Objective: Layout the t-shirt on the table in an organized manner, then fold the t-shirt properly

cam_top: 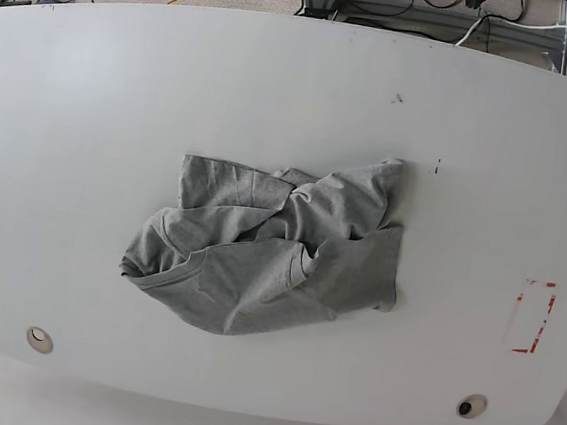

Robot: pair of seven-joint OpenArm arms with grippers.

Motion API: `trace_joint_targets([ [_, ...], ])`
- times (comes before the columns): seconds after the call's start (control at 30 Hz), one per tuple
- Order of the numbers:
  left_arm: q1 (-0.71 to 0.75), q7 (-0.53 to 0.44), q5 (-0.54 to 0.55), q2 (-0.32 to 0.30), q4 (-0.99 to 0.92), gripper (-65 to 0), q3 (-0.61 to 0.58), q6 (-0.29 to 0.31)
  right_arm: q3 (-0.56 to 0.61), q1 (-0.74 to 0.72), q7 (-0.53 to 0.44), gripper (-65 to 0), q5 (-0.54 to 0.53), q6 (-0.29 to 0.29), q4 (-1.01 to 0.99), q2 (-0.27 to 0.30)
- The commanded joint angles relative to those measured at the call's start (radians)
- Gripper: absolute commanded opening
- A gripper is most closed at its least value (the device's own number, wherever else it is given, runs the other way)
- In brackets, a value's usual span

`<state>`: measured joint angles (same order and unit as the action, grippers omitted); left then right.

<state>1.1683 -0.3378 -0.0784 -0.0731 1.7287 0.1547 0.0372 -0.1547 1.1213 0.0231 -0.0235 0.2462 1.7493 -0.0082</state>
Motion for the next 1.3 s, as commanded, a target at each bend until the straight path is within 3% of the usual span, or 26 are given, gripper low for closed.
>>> trace_joint_targets([
  [0.0, 0.054, -0.022, 0.002, -0.001, 0.050, -63.2, 0.004, -0.003, -0.001, 0.055, -0.021, -64.5, -0.005, 0.003, 0.059, 0.000],
  [0.13, 0.089, -0.022, 0.004, -0.020, 0.095, -63.2, 0.004, -0.003, -0.003, 0.102, -0.021, -64.5, -0.006, 0.003, 0.137, -0.002],
  [0.33, 0.141, -0.022, 0.004, -0.027, 0.159, -63.2, 0.015, -0.003, -0.003, 0.179, -0.021, -64.5, -0.023, 0.003, 0.255, -0.048],
  [0.53, 0.141, -0.024, 0.006, -0.027, 0.193, -63.2, 0.041, -0.003, -0.003, 0.188, -0.021, -64.5, -0.023, 0.003, 0.275, -0.052],
  [0.77, 0.137, -0.028, 0.006, -0.029, 0.204, -63.2, 0.056, -0.003, -0.001, 0.156, -0.022, -64.5, -0.025, 0.005, 0.277, -0.054],
  [1.0, 0.068, -0.028, 0.006, -0.077, 0.207, -63.2, 0.052, -0.001, -0.001, 0.102, -0.025, -64.5, -0.025, 0.006, 0.280, -0.052],
  [1.27, 0.022, -0.027, 0.007, -0.073, 0.236, -63.2, 0.052, -0.001, -0.001, 0.036, -0.025, -64.5, -0.019, 0.011, 0.289, -0.048],
])
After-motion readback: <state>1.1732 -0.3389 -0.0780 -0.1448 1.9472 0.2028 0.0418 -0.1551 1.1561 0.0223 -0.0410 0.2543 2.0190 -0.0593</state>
